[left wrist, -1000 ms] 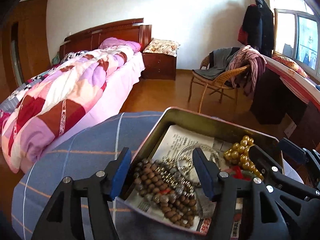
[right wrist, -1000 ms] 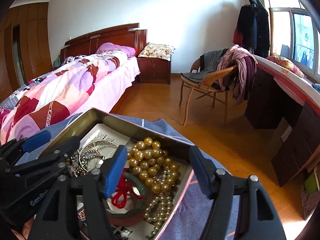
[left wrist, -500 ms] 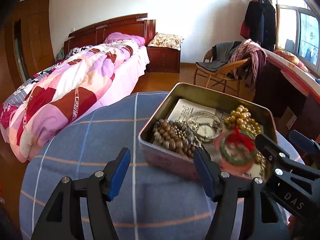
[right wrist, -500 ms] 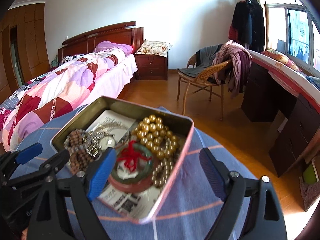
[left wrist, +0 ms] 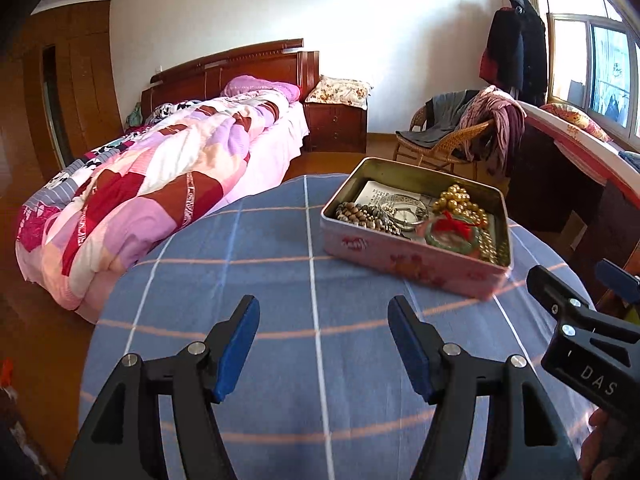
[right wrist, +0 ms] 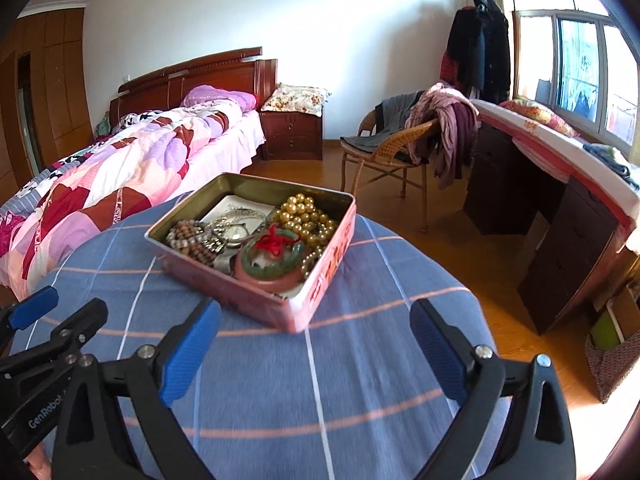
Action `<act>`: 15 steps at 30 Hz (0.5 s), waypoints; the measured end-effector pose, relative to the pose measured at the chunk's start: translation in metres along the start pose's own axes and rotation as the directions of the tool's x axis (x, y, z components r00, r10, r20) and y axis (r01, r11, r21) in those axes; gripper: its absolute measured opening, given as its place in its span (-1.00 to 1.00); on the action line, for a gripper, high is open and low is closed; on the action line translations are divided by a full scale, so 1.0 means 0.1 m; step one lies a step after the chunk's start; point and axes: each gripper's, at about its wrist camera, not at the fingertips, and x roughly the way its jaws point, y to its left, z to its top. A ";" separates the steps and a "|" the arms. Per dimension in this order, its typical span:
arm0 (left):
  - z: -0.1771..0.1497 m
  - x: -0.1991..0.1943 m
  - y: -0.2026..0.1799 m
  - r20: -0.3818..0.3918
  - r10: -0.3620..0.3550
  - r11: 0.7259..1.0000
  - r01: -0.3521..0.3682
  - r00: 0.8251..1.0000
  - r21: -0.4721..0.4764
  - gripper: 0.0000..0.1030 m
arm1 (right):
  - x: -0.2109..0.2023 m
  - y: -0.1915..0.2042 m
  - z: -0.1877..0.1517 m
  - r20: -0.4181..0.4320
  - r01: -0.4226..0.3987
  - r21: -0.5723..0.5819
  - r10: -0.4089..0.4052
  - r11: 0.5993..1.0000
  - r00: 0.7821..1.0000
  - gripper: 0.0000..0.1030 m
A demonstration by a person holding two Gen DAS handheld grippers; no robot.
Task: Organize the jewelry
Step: 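Withdraw both open tools away from the tin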
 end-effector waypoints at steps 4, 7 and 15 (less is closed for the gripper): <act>-0.14 -0.22 0.06 0.012 0.003 1.000 -0.003 1.000 -0.016 0.38 | -0.25 0.06 -0.07 0.029 -0.003 -0.013 0.003 1.000 1.000 0.97; -0.23 -0.38 0.08 0.017 -0.002 1.000 0.002 1.000 -0.026 0.38 | -0.43 0.11 -0.12 0.050 0.001 -0.025 0.000 1.000 0.999 0.98; -0.26 -0.94 0.17 0.133 0.008 0.998 -0.001 0.991 -0.059 0.55 | -0.95 0.19 -0.13 0.172 0.004 -0.041 0.003 0.999 0.985 1.00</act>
